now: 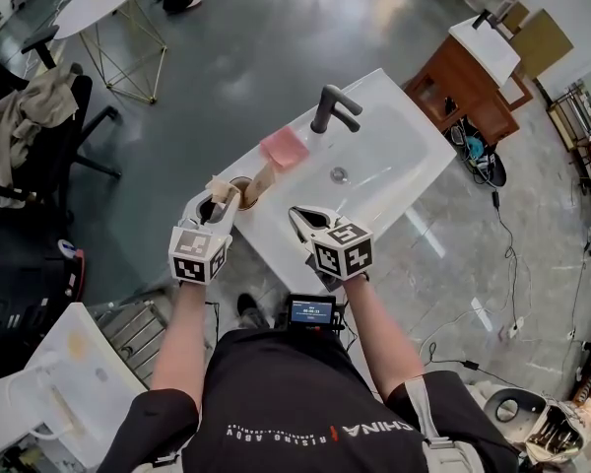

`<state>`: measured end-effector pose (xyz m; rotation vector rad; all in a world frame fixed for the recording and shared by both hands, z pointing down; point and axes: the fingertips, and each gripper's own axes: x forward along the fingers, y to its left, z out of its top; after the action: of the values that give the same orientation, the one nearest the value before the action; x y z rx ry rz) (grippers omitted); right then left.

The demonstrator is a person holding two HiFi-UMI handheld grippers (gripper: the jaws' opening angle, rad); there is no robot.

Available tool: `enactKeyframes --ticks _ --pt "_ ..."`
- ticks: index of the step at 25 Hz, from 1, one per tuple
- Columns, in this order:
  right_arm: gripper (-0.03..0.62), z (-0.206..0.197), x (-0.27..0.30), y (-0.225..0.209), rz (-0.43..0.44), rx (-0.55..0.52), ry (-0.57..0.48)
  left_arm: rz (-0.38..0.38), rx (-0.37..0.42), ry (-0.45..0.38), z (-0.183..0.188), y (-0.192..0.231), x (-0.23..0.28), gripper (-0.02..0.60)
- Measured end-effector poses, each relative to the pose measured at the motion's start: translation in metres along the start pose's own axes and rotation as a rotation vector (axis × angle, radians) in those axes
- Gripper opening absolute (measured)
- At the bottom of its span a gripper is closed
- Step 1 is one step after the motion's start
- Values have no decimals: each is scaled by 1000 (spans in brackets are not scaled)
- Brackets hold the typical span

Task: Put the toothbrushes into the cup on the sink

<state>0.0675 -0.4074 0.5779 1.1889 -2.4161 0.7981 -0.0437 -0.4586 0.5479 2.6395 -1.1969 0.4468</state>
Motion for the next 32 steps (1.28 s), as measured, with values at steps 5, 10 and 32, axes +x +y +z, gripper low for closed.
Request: enactKeyframes --ticks 5,10,32 --pt "9 2 -1 4 7 -5 -9 -5 -2 -11 4 -3 -4 148" --pt "9 3 -3 9 15 -10 -19 -1 -11 -27 4 -6 -14 197" --pt "9 -11 -14 50 52 -62 -12 -19 -54 59 -52 -41 -72 13"
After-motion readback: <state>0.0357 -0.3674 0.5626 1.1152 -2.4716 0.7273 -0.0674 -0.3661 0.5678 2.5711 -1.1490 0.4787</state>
